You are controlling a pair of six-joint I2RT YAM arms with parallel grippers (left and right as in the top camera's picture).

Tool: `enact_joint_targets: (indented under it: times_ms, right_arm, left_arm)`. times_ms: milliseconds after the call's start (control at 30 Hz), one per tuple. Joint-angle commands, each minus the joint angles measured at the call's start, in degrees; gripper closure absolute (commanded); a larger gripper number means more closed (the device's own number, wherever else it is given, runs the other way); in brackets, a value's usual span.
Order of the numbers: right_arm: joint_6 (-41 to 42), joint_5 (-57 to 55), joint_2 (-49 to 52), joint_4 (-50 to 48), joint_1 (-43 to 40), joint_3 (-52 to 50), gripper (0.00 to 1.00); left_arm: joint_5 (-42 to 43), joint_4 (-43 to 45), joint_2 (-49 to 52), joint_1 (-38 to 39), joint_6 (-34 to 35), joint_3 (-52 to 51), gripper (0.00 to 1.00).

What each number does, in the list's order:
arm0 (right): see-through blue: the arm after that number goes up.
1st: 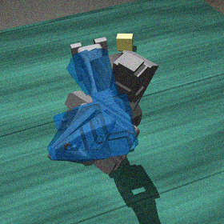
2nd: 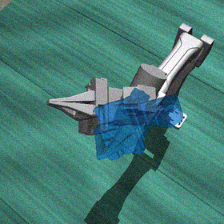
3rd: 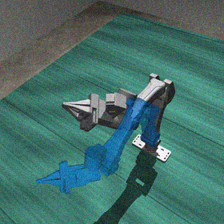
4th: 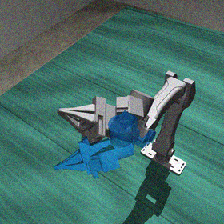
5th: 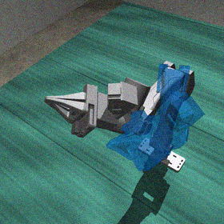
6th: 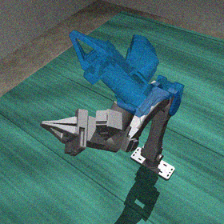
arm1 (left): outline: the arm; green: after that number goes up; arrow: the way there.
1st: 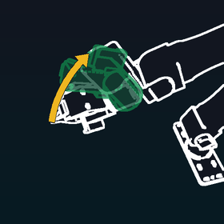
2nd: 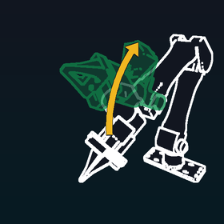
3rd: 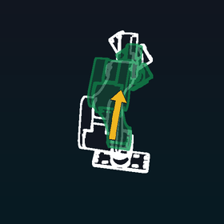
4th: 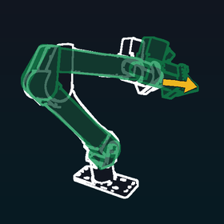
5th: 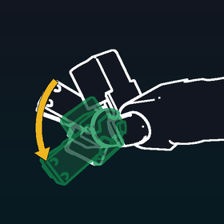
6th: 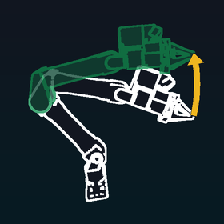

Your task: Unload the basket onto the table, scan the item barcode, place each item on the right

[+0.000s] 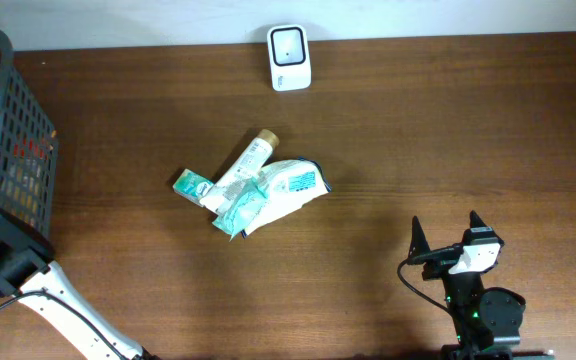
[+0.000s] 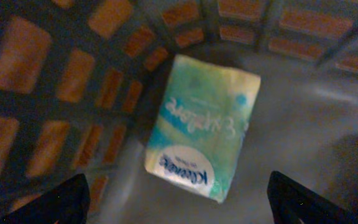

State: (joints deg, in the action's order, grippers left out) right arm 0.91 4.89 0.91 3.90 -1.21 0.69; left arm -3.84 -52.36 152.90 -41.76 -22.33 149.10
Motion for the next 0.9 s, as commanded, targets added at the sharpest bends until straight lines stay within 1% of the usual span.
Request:
enact_joint_targets:
  times_ms: [0, 167, 200, 233, 300, 400, 500, 567, 633, 667, 733, 867]
  right_arm:
    - [0.0, 0.5, -0.4, 0.2, -0.3, -0.4, 0.01]
    - [-0.1, 0.5, -0.4, 0.2, -0.3, -0.4, 0.01]
    - [-0.1, 0.5, -0.4, 0.2, -0.3, -0.4, 0.02]
    - [-0.1, 0.5, -0.4, 0.2, -0.3, -0.4, 0.01]
    - [-0.1, 0.5, -0.4, 0.2, -0.3, -0.4, 0.01]
    - [-0.1, 0.5, -0.4, 0.2, -0.3, -0.4, 0.01]
    - [-0.1, 0.5, -0.4, 0.2, -0.3, -0.4, 0.01]
    - [-0.1, 0.5, -0.4, 0.2, -0.3, -0.4, 0.01]
    - [-0.1, 0.5, -0.4, 0.2, -0.3, -0.4, 0.01]
    - [-0.1, 0.5, -0.4, 0.2, -0.3, -0.4, 0.01]
    - [0.0, 0.5, -0.4, 0.2, -0.3, -0.4, 0.01]
    - [-0.1, 0.5, -0.4, 0.2, -0.3, -0.4, 0.01]
  left_arm:
    - [1.5, 1.8, 10.6, -0.5, -0.1, -0.9, 0.1]
    - [1.5, 1.7, 15.7, -0.5, -0.1, -0.9, 0.11]
    - [1.5, 0.3, 15.8, -0.5, -0.1, -0.9, 0.21]
    - [1.5, 0.0, 15.8, -0.5, 0.0, -0.9, 0.25]
    - [1.5, -1.6, 14.7, -0.5, 1.0, -0.1, 0.29]
    - [1.5, -4.6, 8.2, -0.5, 8.4, 1.8, 0.3]
    - [1.5, -8.1, -1.6, -0.1, 15.3, 2.3, 0.25]
    - [1.6, -12.1, -9.9, 0.2, 18.3, 2.3, 0.19]
    - [1.6, -17.9, -19.0, 0.8, 20.1, 2.3, 0.05]
    - [1.6, -20.1, -22.7, 1.2, 20.2, 2.3, 0.01]
    - [4.7, -26.0, -30.4, 2.4, 20.2, 2.3, 0.01]
    - [10.5, -35.3, -38.8, 4.0, 20.2, 2.3, 0.01]
